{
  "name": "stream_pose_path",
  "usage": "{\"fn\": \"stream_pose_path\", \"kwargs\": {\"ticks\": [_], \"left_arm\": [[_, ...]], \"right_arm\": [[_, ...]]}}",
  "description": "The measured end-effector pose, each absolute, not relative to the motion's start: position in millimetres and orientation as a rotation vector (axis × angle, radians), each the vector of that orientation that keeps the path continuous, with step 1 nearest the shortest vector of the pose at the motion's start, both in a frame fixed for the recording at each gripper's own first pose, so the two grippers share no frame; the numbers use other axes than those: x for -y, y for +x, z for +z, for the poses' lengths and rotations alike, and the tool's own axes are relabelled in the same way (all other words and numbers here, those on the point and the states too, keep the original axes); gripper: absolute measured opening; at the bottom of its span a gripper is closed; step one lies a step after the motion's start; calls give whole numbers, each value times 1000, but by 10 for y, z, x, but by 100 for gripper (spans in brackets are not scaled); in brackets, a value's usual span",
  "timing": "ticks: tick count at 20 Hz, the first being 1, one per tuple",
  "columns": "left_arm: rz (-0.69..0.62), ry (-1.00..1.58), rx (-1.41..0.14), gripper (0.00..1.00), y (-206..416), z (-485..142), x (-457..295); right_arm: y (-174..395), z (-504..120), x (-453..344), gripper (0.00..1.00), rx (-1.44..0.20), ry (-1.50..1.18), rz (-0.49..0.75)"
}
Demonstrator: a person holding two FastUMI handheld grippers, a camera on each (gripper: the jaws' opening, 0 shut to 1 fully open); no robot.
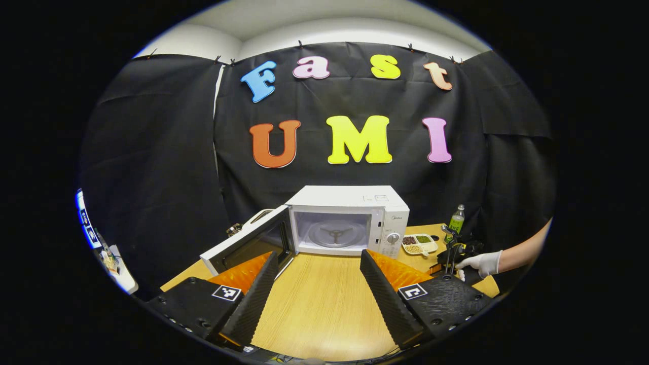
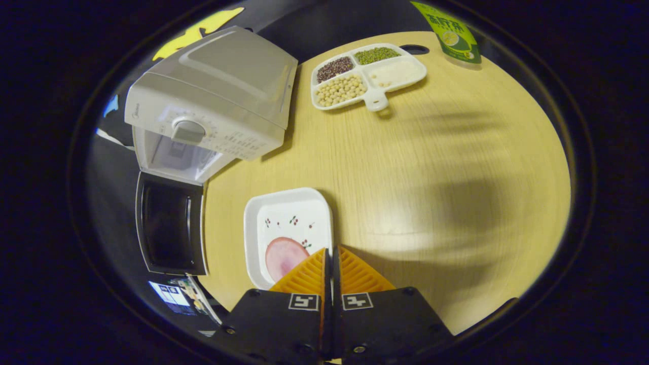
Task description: Open the microwave oven with the left hand, put the food in, and close the microwave oven.
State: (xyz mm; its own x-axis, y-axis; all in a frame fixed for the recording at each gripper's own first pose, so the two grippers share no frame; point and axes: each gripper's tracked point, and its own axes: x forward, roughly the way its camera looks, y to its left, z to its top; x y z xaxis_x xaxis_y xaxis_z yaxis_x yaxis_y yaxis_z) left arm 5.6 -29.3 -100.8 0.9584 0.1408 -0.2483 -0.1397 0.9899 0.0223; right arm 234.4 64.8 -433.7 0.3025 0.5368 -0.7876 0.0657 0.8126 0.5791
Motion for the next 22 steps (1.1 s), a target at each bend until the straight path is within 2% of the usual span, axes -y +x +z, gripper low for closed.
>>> {"fn": "stream_pose_path", "kwargs": {"ticks": [7,9,10,11,14,17,18,19,21,22], "left_arm": [[46,-39,-224,96,188,-976,51],[42,-36,-219,96,220,-958,-110],[44,-35,-222,96,235,-965,-185],[46,-24,-222,97,243,-954,-265],[42,0,-238,97,218,-956,-504],[30,25,-248,97,181,-921,-719],[26,32,-253,96,175,-927,-793],[23,36,-262,96,165,-949,-854],[28,48,-283,96,150,-1032,-986],[28,61,-281,96,166,-1049,-1025]], "right_arm": [[2254,-3802,-904,4,-1127,694,312],[2257,-3565,-1062,4,-1066,739,311],[2254,-3455,-1156,0,-1034,761,301],[2271,-3341,-1260,4,-996,789,294],[2342,-3111,-1673,4,-896,858,281],[2485,-3008,-2053,4,-791,906,208],[2534,-2995,-2177,0,-754,923,171],[2594,-3003,-2293,4,-723,933,135],[2693,-3026,-2567,4,-677,969,78],[2727,-3031,-2716,0,-663,994,70]]}}
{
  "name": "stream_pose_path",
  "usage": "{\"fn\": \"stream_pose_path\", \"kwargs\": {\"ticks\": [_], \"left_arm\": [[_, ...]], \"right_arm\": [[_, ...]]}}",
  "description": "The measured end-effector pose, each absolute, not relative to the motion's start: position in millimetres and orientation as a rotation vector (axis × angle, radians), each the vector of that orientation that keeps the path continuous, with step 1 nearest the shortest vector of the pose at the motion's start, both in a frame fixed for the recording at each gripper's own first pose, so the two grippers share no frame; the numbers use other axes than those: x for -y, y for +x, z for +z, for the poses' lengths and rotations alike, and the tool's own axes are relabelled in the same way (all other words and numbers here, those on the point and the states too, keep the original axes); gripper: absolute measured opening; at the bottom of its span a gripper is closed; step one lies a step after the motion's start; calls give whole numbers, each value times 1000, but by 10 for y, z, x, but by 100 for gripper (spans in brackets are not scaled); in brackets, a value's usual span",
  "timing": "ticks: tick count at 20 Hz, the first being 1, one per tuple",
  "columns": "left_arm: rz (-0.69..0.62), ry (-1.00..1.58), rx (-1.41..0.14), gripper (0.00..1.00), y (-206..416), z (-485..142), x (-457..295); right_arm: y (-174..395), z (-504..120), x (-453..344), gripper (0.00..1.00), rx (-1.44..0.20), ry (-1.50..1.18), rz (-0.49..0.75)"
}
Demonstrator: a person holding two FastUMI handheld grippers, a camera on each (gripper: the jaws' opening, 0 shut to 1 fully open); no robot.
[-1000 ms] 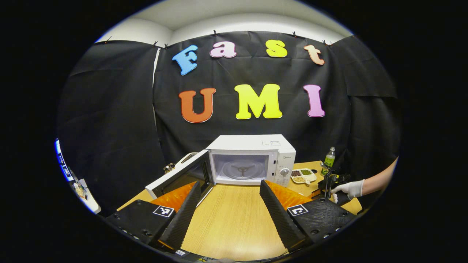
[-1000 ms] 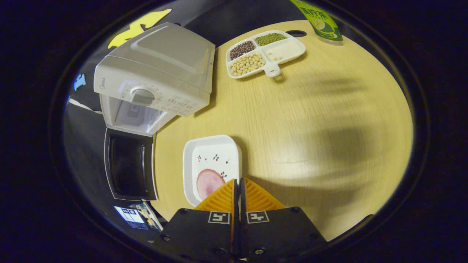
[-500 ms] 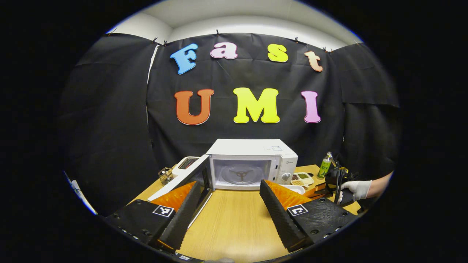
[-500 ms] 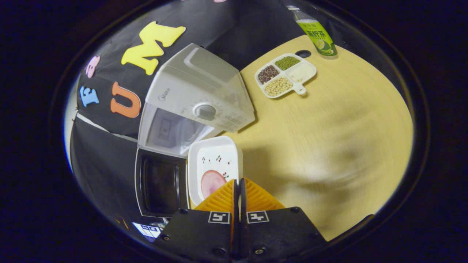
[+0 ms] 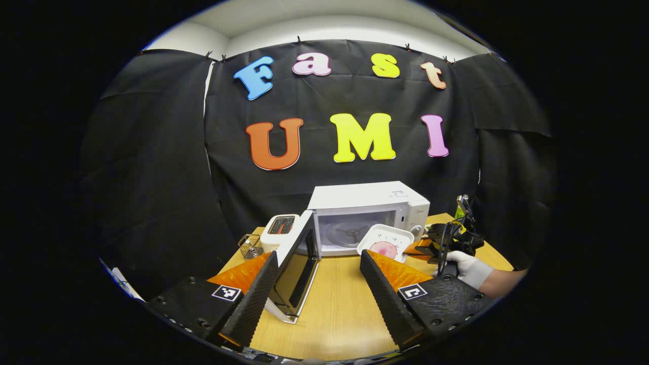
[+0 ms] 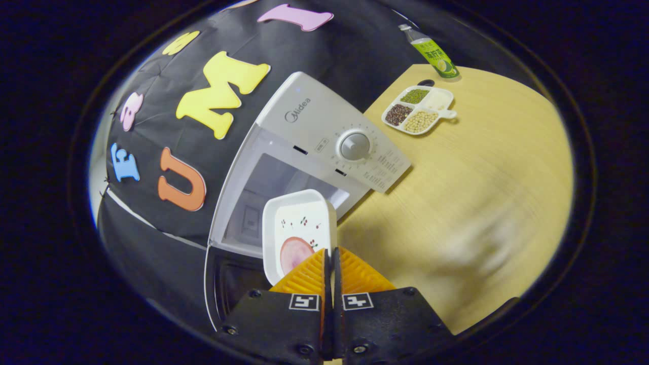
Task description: Open the microwave oven with the left hand, put the food in, and close the microwave oven.
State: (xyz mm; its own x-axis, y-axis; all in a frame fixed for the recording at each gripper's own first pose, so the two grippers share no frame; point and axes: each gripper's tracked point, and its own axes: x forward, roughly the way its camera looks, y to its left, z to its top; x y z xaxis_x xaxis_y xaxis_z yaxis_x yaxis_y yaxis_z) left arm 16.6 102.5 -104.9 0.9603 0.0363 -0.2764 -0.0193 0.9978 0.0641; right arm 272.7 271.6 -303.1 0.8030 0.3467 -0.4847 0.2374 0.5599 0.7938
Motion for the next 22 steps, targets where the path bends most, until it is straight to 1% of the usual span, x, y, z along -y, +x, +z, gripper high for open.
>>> {"fn": "stream_pose_path", "kwargs": {"ticks": [1,2,3,4,8,9,10,12,13,14,20,22], "left_arm": [[29,73,-283,96,168,-1069,-1062],[28,79,-293,96,186,-1135,-1090],[26,76,-298,96,201,-1180,-1111],[23,70,-296,96,221,-1200,-1121],[46,67,-305,97,323,-1380,-1279],[51,57,-300,97,330,-1389,-1313],[60,54,-301,97,341,-1397,-1344],[79,70,-303,97,352,-1423,-1436],[87,74,-306,97,346,-1429,-1481],[97,74,-307,97,338,-1433,-1527],[132,80,-334,97,324,-1575,-1672],[126,67,-343,97,351,-1604,-1645]], "right_arm": [[2781,-3038,-2853,4,-649,1019,65],[2825,-3046,-2979,0,-637,1039,60],[2881,-3059,-3067,0,-617,1046,47],[2951,-3081,-3141,4,-597,1051,27],[3322,-3190,-3379,4,-538,1093,-28],[3439,-3199,-3424,0,-525,1125,-39],[3555,-3191,-3444,4,-506,1162,-50],[3784,-3180,-3458,4,-463,1196,-75],[3892,-3202,-3454,0,-451,1203,-91],[3976,-3239,-3458,4,-443,1204,-109],[4398,-3469,-3375,4,-420,1231,-176],[4463,-3496,-3361,4,-407,1225,-175]]}}
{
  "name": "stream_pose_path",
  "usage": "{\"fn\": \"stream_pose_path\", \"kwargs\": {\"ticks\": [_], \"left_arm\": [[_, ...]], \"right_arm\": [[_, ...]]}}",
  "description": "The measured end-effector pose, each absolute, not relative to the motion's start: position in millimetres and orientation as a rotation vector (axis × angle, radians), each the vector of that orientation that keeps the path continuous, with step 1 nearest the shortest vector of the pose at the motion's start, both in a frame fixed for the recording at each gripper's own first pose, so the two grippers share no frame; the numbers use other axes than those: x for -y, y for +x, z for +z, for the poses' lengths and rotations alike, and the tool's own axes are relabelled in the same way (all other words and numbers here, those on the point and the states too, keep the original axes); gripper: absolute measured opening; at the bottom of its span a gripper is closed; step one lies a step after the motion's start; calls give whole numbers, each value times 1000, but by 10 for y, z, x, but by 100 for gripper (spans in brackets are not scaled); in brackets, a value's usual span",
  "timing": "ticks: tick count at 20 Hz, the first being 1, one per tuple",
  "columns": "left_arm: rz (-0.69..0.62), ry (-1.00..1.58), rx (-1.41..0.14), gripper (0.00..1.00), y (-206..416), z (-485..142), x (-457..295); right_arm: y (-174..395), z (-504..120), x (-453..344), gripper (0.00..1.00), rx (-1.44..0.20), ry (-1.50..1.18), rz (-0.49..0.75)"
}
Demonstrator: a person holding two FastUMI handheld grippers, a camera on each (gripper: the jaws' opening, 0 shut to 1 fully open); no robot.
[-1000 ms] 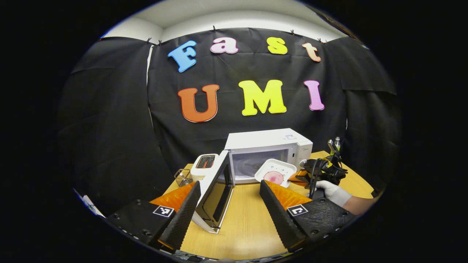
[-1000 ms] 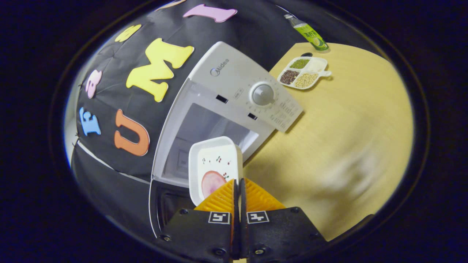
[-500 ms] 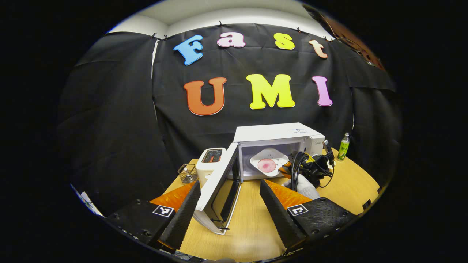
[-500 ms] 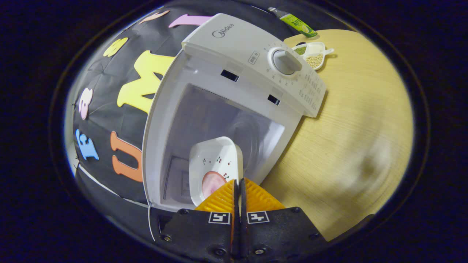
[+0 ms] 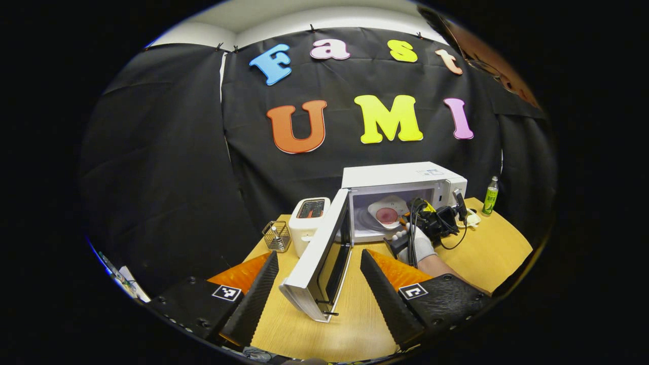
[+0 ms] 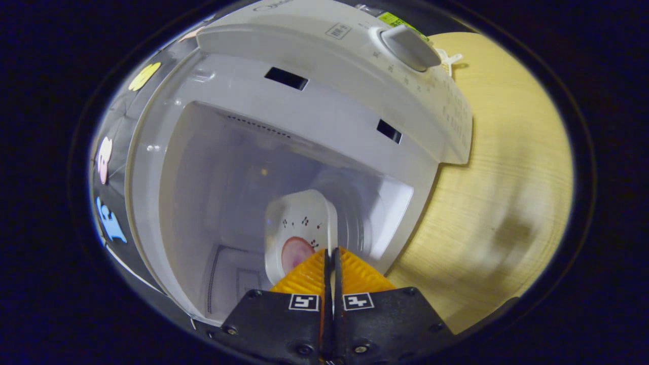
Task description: Open the microwave oven with the left hand, put the food in, and close the microwave oven.
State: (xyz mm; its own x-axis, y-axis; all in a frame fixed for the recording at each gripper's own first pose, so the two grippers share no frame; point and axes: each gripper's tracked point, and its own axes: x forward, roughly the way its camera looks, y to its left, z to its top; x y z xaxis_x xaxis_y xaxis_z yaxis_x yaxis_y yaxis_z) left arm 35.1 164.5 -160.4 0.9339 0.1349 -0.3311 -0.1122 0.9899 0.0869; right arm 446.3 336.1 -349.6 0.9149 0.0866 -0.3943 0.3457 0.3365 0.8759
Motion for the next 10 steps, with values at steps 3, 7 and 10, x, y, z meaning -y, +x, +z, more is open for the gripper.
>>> {"fn": "stream_pose_path", "kwargs": {"ticks": [3,7,10], "left_arm": [[122,71,-335,97,385,-1580,-1636],[119,73,-315,97,411,-1463,-1634],[118,65,-298,97,418,-1371,-1661]], "right_arm": [[4516,-3305,-3485,14,-348,1283,-78],[4308,-2938,-3366,92,-268,1148,-34],[4134,-2675,-3271,85,-270,1027,-14]]}}
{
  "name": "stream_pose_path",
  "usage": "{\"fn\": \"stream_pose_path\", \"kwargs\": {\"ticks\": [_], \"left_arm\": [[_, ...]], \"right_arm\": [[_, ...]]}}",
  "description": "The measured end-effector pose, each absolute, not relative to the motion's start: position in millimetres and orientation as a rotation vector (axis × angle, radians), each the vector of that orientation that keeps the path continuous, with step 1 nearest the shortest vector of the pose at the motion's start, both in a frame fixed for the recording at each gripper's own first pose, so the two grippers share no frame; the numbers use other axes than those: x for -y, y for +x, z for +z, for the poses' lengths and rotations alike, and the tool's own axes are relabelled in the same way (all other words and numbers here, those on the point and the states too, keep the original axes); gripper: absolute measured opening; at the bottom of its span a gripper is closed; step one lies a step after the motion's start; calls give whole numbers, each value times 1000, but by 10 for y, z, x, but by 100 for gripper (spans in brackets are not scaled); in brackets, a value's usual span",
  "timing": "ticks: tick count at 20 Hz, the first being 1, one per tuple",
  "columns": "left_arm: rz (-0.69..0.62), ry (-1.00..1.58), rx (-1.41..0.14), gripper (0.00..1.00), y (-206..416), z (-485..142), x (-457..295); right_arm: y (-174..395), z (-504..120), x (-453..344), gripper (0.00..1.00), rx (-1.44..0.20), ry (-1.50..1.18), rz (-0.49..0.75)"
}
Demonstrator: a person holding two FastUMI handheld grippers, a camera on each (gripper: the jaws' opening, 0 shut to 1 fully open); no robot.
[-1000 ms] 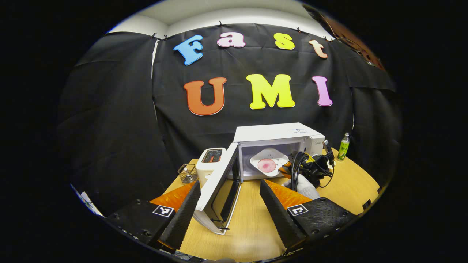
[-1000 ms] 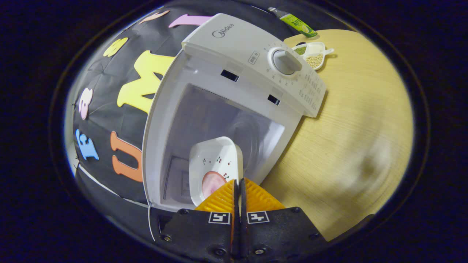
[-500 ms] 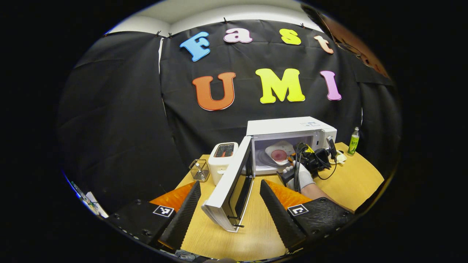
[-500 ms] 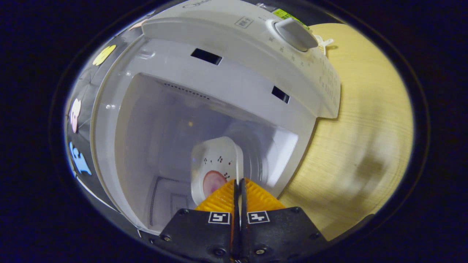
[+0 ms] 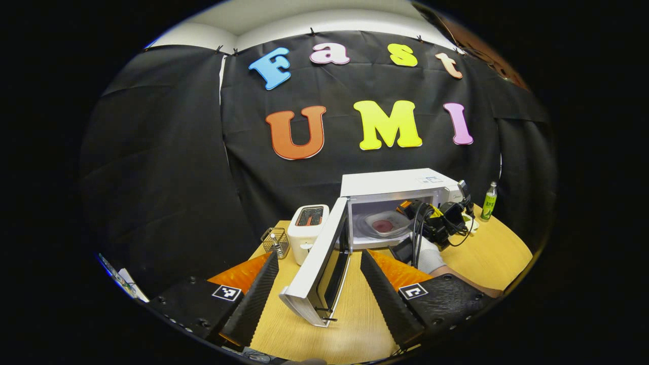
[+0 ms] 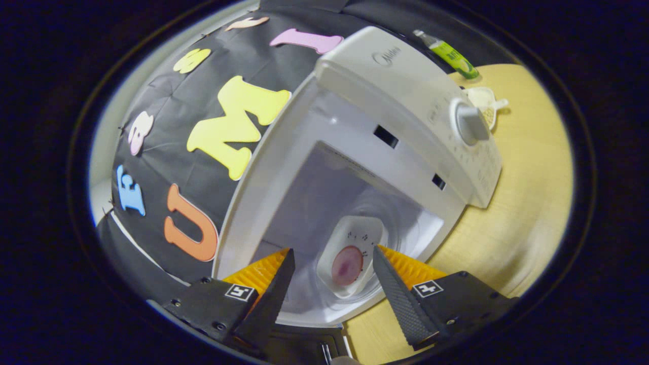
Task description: Open the microwave oven with the left hand, put the food in, and close the microwave oven.
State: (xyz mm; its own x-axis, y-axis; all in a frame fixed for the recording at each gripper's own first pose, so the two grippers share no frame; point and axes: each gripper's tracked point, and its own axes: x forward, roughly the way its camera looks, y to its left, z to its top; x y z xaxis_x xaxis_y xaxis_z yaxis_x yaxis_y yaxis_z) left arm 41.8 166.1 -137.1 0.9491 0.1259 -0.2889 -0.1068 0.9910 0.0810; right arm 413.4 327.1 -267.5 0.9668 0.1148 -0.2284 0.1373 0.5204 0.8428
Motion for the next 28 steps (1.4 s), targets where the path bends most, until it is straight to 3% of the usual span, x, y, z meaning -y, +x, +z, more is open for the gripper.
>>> {"fn": "stream_pose_path", "kwargs": {"ticks": [2,3,11,12,13,14,15,16,17,18,19,20,21,22,23,25,26,27,28], "left_arm": [[115,59,-282,97,426,-1301,-1676],[113,56,-275,97,448,-1283,-1689],[106,25,-209,97,424,-1114,-1796],[111,28,-199,97,407,-1101,-1834],[119,27,-190,97,386,-1089,-1876],[121,19,-182,96,380,-1086,-1905],[122,11,-175,96,370,-1085,-1923],[129,7,-175,96,358,-1109,-1969],[130,8,-178,96,360,-1140,-1993],[135,15,-177,89,363,-1155,-2014],[145,24,-169,96,364,-1159,-2056],[151,29,-165,97,366,-1159,-2092],[157,31,-161,95,382,-1172,-2128],[156,27,-161,94,411,-1190,-2146],[157,23,-158,80,423,-1190,-2164],[141,20,-149,72,468,-1180,-2152],[124,21,-146,75,484,-1196,-2145],[101,21,-138,65,501,-1196,-2108],[80,16,-131,79,512,-1196,-2099]], "right_arm": [[3994,-2510,-3241,86,-293,970,19],[3909,-2440,-3187,98,-301,927,35],[2918,-1993,-2484,100,-363,488,153],[2800,-1922,-2363,89,-358,438,159],[2660,-1885,-2237,89,-367,397,161],[2526,-1823,-2101,100,-373,363,161],[2419,-1753,-1944,100,-366,326,151],[2313,-1692,-1782,90,-359,286,136],[2220,-1609,-1631,90,-350,241,124],[2100,-1542,-1535,100,-335,195,115],[1972,-1446,-1427,100,-323,151,103],[1895,-1370,-1344,100,-309,126,93],[1800,-1290,-1274,100,-299,108,85],[1731,-1220,-1220,90,-290,100,80],[1647,-1142,-1135,91,-277,96,70],[1532,-1039,-999,90,-261,95,51],[1494,-1015,-932,91,-261,96,39],[1463,-1011,-867,91,-261,98,30],[1431,-1001,-817,91,-266,101,23]]}}
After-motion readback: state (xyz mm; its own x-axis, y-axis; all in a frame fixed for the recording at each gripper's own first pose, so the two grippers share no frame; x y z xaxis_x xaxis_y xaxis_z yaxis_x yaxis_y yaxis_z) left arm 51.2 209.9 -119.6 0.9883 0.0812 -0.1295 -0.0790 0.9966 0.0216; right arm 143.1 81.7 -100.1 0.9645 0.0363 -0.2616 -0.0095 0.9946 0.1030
